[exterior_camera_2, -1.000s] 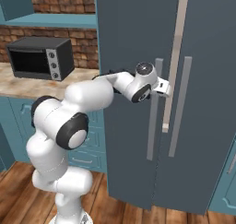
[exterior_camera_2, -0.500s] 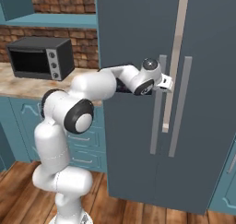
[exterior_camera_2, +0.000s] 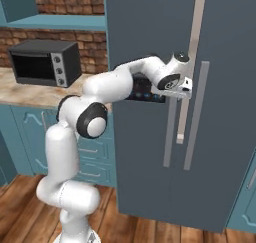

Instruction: Take the bottled waters from the counter and place them in the freezer to freeze. Close the freezer door after placing the bottles.

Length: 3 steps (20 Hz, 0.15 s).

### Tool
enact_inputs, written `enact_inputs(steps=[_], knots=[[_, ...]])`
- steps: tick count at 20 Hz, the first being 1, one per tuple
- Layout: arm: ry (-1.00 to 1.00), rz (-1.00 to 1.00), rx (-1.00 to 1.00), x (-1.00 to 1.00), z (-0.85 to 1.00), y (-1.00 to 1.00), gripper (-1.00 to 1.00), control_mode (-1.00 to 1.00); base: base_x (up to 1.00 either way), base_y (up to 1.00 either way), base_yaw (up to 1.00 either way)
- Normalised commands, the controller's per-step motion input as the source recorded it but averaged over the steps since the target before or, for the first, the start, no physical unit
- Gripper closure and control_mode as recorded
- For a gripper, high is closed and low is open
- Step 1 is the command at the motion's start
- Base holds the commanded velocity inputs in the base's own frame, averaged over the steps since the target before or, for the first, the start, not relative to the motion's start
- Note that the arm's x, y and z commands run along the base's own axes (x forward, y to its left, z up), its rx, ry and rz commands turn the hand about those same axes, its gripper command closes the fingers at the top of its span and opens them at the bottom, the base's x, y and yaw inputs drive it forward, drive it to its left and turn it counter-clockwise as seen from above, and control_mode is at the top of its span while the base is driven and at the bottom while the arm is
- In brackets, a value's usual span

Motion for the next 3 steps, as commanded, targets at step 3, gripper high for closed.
enact_inputs(steps=[3], knots=[[-0.16,0.0,0.0,-0.06,0.0,0.3,-1.0,-1.0,0.0,0.0,0.0]])
